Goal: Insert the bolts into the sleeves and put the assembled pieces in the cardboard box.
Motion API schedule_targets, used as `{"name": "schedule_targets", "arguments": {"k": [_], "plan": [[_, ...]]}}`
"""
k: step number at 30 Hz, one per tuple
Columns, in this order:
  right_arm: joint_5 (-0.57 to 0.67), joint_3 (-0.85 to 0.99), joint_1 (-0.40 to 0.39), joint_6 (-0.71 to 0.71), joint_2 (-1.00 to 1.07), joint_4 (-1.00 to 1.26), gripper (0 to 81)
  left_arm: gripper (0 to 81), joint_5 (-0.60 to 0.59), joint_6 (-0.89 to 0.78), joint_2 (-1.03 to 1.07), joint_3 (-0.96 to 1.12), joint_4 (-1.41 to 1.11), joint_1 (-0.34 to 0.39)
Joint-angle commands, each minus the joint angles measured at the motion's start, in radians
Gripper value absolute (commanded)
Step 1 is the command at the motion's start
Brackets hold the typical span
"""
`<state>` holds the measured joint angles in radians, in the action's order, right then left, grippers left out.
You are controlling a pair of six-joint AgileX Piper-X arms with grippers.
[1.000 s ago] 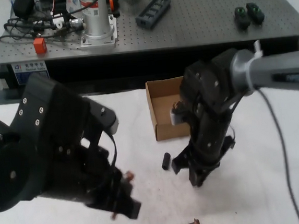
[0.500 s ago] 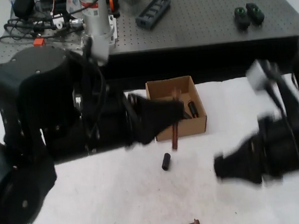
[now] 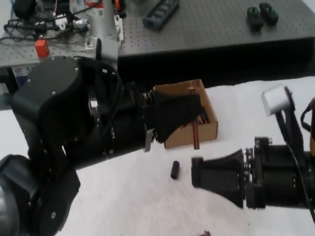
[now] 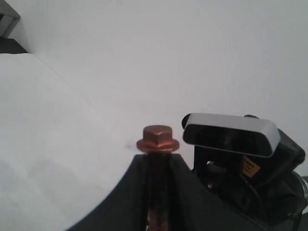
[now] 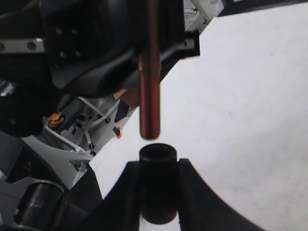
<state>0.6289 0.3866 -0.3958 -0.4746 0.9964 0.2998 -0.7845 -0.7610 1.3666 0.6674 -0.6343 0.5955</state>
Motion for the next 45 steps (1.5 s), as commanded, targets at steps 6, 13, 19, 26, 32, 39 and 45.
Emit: {"name": "schedule_targets", "arguments": {"k": [6, 13, 19, 26, 32, 39, 45], "plan": [[-0.010, 0.004, 0.000, -0.005, 0.003, 0.039, 0.8, 0.6, -0.042, -0.018, -0.002, 0.005, -0.018, -0.002], [-0.061, 0.004, 0.000, -0.010, 0.003, 0.128, 0.8, 0.6, -0.087, -0.017, -0.002, 0.005, -0.018, -0.002], [-0.127, 0.004, 0.020, 0.002, 0.003, 0.151, 0.8, 19.7, -0.117, -0.017, -0.002, 0.005, 0.014, -0.002], [-0.175, 0.111, 0.186, 0.122, 0.070, 0.030, 0.8, 53.5, 0.087, 0.069, -0.002, 0.005, 0.155, -0.002], [-0.266, 0.446, 0.243, 0.342, 0.361, -0.300, 0.8, 47.3, 0.177, 0.221, -0.002, 0.005, 0.334, -0.002], [-0.435, 0.964, 0.223, 0.468, 0.826, -0.705, 0.8, 44.6, 0.289, 0.604, 0.037, 0.086, 0.761, 0.026], [-0.528, 1.294, 0.215, 0.550, 1.116, -0.928, 0.8, 37.8, 0.376, 0.847, 0.187, 0.248, 1.002, 0.101]]}}
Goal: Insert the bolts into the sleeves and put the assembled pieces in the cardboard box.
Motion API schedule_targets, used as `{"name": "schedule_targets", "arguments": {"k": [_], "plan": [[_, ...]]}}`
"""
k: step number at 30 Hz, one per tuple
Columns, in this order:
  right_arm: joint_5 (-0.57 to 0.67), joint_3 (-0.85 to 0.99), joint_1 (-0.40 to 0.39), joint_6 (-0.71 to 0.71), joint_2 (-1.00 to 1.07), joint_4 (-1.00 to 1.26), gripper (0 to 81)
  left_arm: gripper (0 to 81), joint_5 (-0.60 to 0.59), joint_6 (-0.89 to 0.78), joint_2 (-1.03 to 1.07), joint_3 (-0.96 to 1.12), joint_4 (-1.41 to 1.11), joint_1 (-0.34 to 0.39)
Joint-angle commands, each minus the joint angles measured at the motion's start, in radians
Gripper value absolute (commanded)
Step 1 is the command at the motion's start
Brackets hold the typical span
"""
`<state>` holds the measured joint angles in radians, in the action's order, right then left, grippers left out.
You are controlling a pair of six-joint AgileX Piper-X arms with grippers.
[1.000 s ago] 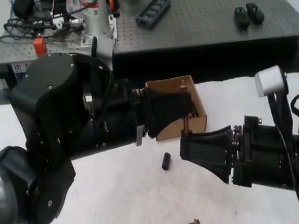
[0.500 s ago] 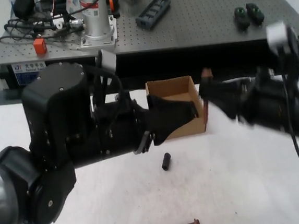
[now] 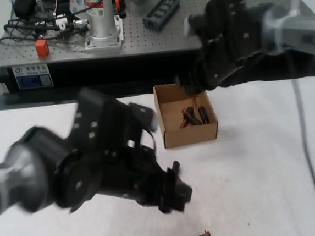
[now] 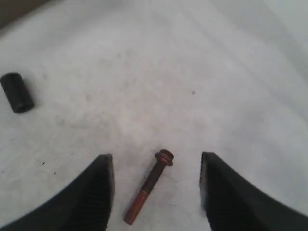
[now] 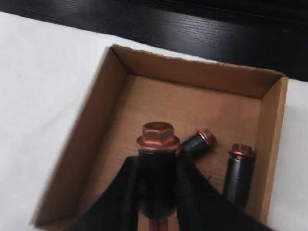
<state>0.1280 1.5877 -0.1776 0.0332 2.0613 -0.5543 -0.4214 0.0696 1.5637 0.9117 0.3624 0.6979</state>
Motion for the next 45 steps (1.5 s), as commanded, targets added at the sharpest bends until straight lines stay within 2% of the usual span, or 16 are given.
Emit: {"name": "schedule_targets", "arguments": {"k": [1, 3, 5, 6, 10, 12, 18, 20, 29, 32, 38, 42, 45], "plan": [[-0.030, 0.134, -0.003, 0.055, 0.091, -0.101, 0.7, 37.7, 0.026, 0.062, 0.014, 0.029, 0.034, 0.012], [-0.061, 0.196, -0.003, 0.073, 0.137, -0.155, 0.3, 37.7, 0.058, 0.140, 0.074, 0.094, 0.106, 0.042], [-0.073, 0.233, -0.003, 0.083, 0.167, -0.192, 5.0, 37.7, 0.100, 0.194, 0.138, 0.153, 0.168, 0.065], [-0.072, 0.239, -0.003, 0.084, 0.174, -0.201, 8.9, 37.7, 0.109, 0.219, 0.169, 0.183, 0.201, 0.073], [-0.072, 0.243, 0.000, 0.084, 0.172, -0.203, 34.2, 37.7, 0.132, 0.299, 0.272, 0.292, 0.337, 0.082], [-0.070, 0.243, 0.000, 0.084, 0.164, -0.203, 42.1, 36.8, 0.134, 0.344, 0.308, 0.328, 0.388, 0.082], [-0.059, 0.243, 0.005, 0.059, 0.121, -0.227, 38.2, 36.5, 0.173, 0.422, 0.356, 0.367, 0.425, 0.094], [-0.020, 0.243, 0.005, 0.048, 0.102, -0.230, 36.8, 36.5, 0.179, 0.434, 0.362, 0.367, 0.425, 0.104], [0.048, 0.241, 0.005, 0.031, 0.024, -0.290, 36.8, 36.3, 0.210, 0.480, 0.398, 0.367, 0.337, 0.152], [0.072, 0.236, 0.005, 0.031, -0.001, -0.320, 36.8, 28.8, 0.256, 0.506, 0.416, 0.367, 0.338, 0.165], [0.103, 0.149, 0.005, 0.034, -0.093, -0.321, 36.8, 0.9, 0.319, 0.513, 0.424, 0.367, 0.341, 0.192], [0.110, 0.040, -0.006, 0.037, -0.170, -0.326, 36.8, 0.7, 0.434, 0.376, 0.390, 0.367, 0.347, 0.186], [0.106, -0.032, -0.018, 0.027, -0.191, -0.337, 36.8, 0.7, 0.439, 0.244, 0.320, 0.339, 0.405, 0.144]]}}
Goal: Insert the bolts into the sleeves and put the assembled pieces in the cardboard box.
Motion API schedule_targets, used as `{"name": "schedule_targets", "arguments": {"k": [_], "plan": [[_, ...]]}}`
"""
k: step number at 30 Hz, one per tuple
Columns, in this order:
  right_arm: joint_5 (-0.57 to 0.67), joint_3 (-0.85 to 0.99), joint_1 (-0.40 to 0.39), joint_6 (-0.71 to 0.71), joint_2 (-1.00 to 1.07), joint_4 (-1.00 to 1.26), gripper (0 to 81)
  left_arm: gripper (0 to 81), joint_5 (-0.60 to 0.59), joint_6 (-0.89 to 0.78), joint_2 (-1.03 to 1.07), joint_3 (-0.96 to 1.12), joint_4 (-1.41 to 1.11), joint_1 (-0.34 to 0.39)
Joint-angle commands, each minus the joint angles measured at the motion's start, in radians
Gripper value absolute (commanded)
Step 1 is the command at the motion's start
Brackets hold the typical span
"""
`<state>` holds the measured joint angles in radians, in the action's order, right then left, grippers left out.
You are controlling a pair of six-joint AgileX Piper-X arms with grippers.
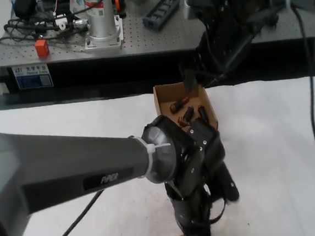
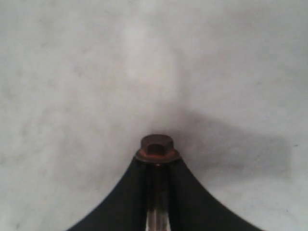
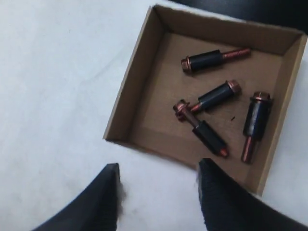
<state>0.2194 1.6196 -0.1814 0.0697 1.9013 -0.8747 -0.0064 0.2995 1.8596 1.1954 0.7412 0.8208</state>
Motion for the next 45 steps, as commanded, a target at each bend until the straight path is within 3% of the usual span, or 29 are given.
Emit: {"name": "schedule_targets", "arguments": {"k": [1, 4, 7, 13, 28, 33, 39, 45], "plan": [[0.015, -0.082, -0.021, -0.010, -0.030, -0.017, 36.8, 0.7, 0.024, -0.024, -0.014, 0.024, 0.028, 0.000], [0.015, -0.116, -0.058, -0.010, -0.014, -0.010, 36.8, 0.7, 0.024, -0.115, -0.141, -0.097, -0.024, -0.064], [-0.069, -0.118, -0.113, -0.033, 0.021, 0.016, 36.8, 0.7, 0.024, -0.174, -0.274, -0.212, -0.079, -0.124], [-0.086, -0.110, -0.182, -0.105, 0.117, 0.096, 36.8, 0.7, 0.024, -0.194, -0.489, -0.340, -0.093, -0.208], [-0.089, -0.110, -0.206, -0.205, 0.238, 0.048, 36.3, 0.7, 0.024, -0.187, -0.597, -0.359, -0.055, -0.255], [-0.089, -0.110, -0.218, -0.185, 0.238, -0.019, 24.8, 0.7, 0.024, -0.187, -0.597, -0.359, -0.038, -0.255], [-0.089, -0.110, -0.217, -0.159, 0.238, -0.048, 20.3, 0.7, 0.022, -0.187, -0.597, -0.359, -0.038, -0.255], [-0.089, -0.110, -0.217, -0.099, 0.238, -0.062, 9.0, 0.7, 0.019, -0.187, -0.597, -0.359, -0.038, -0.255]]}}
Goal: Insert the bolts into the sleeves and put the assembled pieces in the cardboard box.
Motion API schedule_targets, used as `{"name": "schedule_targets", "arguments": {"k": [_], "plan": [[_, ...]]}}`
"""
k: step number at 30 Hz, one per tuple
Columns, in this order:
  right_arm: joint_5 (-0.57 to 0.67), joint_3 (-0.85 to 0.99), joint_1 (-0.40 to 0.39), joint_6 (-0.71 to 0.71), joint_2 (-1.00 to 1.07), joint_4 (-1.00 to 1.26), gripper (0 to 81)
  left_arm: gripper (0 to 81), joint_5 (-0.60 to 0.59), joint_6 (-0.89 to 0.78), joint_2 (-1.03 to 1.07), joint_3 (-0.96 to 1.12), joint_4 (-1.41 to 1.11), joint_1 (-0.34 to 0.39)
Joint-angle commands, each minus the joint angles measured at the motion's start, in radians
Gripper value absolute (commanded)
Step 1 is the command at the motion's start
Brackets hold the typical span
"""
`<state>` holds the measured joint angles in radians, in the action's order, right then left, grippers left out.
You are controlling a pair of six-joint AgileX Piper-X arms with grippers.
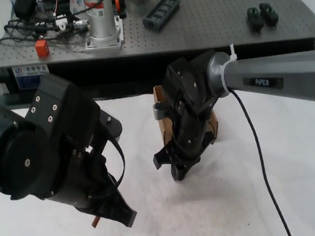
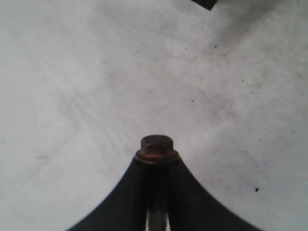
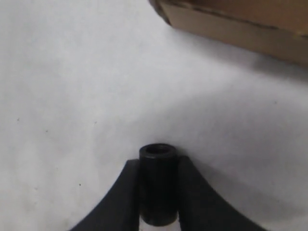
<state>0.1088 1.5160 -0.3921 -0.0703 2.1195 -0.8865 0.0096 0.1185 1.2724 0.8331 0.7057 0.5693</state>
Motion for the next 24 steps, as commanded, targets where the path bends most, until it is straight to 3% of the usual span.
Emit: {"name": "schedule_targets", "arguments": {"k": [1, 2, 6, 11, 18, 21, 24], "plan": [[0.022, -0.006, -0.006, 0.051, 0.017, -0.050, 5.2, 0.7, 0.002, -0.006, -0.010, 0.003, -0.003, -0.004], [0.022, -0.006, -0.006, 0.062, 0.012, -0.050, 1.1, 0.7, -0.002, -0.006, -0.010, 0.003, -0.003, -0.004], [0.050, -0.017, 0.003, 0.112, -0.050, -0.045, 0.8, 0.7, -0.119, -0.006, -0.010, 0.003, -0.027, -0.004], [0.183, -0.115, 0.060, 0.160, -0.260, -0.028, 0.8, 0.7, -0.310, -0.068, -0.010, 0.003, -0.135, -0.008], [0.438, -0.515, 0.205, 0.149, -0.725, 0.186, 0.8, 0.7, -0.694, -0.256, -0.010, 0.003, -0.477, -0.016], [0.542, -0.721, 0.227, 0.096, -0.897, 0.309, 0.8, 0.7, -0.781, -0.397, -0.010, 0.003, -0.657, -0.016], [0.693, -0.911, 0.178, -0.012, -1.015, 0.502, 0.8, 0.7, -0.786, -0.523, -0.010, 0.003, -0.797, -0.013]]}}
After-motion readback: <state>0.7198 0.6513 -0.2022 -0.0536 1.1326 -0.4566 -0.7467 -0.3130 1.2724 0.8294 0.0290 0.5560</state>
